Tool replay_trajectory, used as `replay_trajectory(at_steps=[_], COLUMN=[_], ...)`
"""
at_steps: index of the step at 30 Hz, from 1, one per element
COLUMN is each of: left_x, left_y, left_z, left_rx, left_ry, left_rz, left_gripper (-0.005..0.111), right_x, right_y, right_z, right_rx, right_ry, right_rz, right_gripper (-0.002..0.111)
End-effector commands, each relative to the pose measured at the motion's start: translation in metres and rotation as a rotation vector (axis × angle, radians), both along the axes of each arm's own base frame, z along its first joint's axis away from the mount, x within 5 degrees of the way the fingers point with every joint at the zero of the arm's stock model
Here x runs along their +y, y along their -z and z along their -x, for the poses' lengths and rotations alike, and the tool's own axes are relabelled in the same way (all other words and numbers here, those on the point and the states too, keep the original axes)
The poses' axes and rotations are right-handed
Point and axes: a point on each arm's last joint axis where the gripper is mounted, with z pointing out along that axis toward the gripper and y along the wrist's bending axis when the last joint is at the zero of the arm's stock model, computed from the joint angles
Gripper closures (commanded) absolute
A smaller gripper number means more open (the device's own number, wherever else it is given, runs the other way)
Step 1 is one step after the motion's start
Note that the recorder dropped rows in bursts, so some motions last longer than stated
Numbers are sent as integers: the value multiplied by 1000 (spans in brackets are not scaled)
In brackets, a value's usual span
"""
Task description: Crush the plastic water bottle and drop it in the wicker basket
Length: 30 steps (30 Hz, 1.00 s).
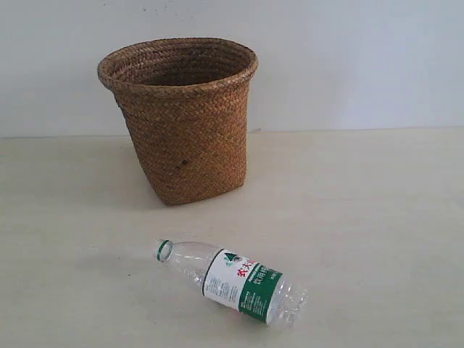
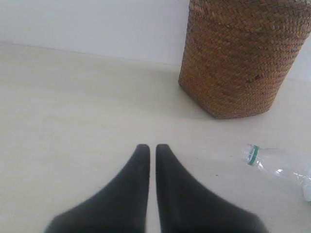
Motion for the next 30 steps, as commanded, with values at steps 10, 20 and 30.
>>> replay_trajectory(at_steps=[10, 20, 30], left_x=[4, 5, -3], left_y=[-26, -59, -115], left_z=[-2, 4, 6], left_rx=[-291, -406, -195], left_ry=[-55, -59, 35], left_rz=[87, 265, 38], left_gripper=[103, 103, 103], right_x=[0, 0, 0], right_y=[-1, -1, -1], right_z=[0, 0, 0], right_rx=[-13, -13, -13], right_ry=[-3, -3, -3], right_rz=[0, 0, 0], right_gripper=[108, 108, 108])
